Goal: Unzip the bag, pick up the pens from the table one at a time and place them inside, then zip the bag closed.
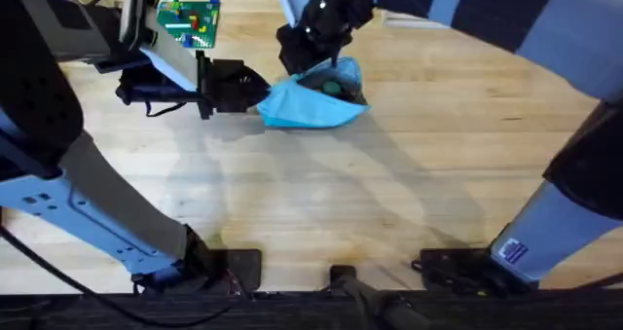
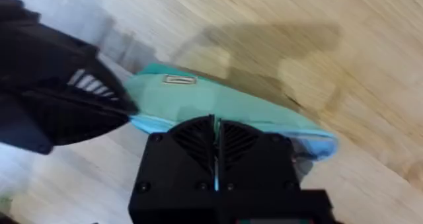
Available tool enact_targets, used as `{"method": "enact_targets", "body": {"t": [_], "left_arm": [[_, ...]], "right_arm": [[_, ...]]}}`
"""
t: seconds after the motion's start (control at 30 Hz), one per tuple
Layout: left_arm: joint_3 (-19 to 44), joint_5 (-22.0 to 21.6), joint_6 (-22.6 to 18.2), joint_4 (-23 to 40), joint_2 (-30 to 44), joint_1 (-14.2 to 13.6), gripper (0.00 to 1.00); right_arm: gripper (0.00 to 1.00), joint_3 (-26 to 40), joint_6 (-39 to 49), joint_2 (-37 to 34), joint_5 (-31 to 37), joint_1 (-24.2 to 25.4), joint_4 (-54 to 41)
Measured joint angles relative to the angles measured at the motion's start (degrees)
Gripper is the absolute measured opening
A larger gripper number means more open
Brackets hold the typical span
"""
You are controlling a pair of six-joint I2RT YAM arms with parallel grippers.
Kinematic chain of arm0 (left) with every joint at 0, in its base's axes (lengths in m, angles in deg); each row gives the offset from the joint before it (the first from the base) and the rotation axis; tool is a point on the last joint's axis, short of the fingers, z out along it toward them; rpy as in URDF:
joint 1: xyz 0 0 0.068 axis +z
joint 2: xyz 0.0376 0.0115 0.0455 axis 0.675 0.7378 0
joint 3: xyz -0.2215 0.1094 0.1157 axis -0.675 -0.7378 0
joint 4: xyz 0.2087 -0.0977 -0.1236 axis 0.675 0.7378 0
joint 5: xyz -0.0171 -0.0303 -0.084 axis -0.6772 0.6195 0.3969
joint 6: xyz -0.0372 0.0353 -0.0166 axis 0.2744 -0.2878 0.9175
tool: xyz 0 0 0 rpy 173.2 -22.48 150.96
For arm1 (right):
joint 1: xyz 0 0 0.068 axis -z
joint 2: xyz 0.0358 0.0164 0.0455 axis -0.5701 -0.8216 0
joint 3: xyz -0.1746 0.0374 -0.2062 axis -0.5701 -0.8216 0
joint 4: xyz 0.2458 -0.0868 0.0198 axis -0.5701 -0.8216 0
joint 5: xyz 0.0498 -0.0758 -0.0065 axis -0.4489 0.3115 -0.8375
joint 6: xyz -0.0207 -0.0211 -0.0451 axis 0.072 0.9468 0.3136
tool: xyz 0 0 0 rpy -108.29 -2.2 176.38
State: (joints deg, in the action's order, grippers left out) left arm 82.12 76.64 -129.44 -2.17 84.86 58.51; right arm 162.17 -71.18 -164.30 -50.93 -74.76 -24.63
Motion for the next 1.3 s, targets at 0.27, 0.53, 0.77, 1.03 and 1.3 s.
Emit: {"method": "enact_targets", "body": {"t": [0.27, 0.53, 0.77, 1.03, 1.3], "left_arm": [[0.1, -2.1, 0.0, 0.4, 0.0, 0.7, 0.041], [0.1, -3.4, 0.0, 0.5, 0.0, 1.1, 0.041], [0.1, -3.4, 0.0, 0.5, 0.0, 1.1, 0.041], [0.1, -3.4, 0.0, 0.5, 0.0, 1.1, 0.041], [0.1, -3.4, 0.0, 0.5, 0.0, 1.1, 0.04]], "right_arm": [[0.03, 0.0, 0.2, 0.0, 3.2, 6.4, -1.7], [0.03, 0.1, 1.0, 0.3, 8.8, 11.4, -2.4], [0.03, 0.3, 1.0, 0.5, 9.2, 10.7, -3.4], [0.03, 0.3, 1.0, 0.5, 9.3, 10.6, -3.8], [0.03, 0.3, 2.1, 0.5, 9.8, 9.1, -4.1]]}}
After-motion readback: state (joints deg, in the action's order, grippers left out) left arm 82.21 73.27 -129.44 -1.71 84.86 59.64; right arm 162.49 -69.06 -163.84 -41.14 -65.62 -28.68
